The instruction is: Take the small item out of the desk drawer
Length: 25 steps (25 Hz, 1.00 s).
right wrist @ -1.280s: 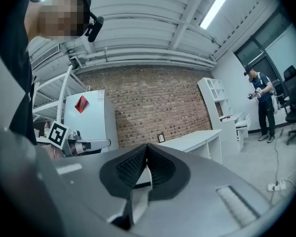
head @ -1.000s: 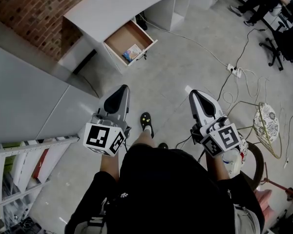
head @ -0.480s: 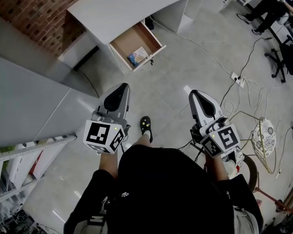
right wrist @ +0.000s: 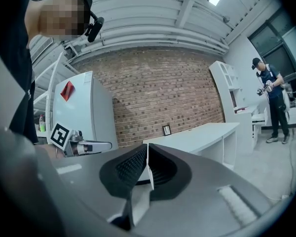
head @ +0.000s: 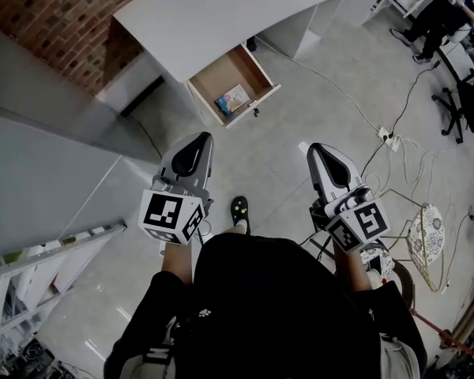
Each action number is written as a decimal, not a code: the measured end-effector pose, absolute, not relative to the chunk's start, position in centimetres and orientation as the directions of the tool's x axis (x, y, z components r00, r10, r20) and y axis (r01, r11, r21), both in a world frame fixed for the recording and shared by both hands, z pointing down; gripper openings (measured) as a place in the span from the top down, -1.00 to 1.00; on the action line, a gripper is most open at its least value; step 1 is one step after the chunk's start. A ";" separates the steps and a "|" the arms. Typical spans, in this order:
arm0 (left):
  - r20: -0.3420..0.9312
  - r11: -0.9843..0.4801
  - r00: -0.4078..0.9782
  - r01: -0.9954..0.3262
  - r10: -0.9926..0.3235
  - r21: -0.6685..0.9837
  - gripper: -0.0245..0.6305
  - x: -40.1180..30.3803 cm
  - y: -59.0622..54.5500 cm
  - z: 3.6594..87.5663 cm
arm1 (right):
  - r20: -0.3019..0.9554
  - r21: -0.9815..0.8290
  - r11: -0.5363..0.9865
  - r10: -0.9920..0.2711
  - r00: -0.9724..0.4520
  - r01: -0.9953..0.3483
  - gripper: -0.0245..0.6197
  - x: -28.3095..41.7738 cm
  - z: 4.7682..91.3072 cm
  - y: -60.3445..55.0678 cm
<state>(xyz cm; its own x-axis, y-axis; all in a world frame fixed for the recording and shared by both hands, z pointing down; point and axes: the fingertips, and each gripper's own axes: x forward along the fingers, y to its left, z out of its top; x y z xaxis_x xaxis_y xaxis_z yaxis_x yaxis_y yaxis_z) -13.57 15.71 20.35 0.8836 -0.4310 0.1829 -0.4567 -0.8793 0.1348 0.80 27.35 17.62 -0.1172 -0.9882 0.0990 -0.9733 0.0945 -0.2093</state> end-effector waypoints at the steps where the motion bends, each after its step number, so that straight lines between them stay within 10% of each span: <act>1: 0.183 -0.879 0.884 -0.456 -0.430 0.138 0.90 -13.6 15.1 20.4 | 0.102 -0.209 0.096 -0.988 -0.119 -0.973 0.89 0.7 17.7 26.7; 25: 0.234 -0.775 0.789 -0.609 -0.568 0.169 0.86 -15.9 7.8 22.6 | 0.141 -0.176 0.266 -0.946 -0.292 -0.948 0.88 2.8 18.4 14.1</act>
<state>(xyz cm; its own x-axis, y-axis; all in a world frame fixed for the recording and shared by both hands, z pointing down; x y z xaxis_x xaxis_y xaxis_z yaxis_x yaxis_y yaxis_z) -15.90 7.82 22.58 0.7889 -0.5681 0.2343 -0.6086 -0.7752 0.1694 2.76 14.08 18.35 -0.2921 -0.9459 0.1412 -0.9476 0.2663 -0.1765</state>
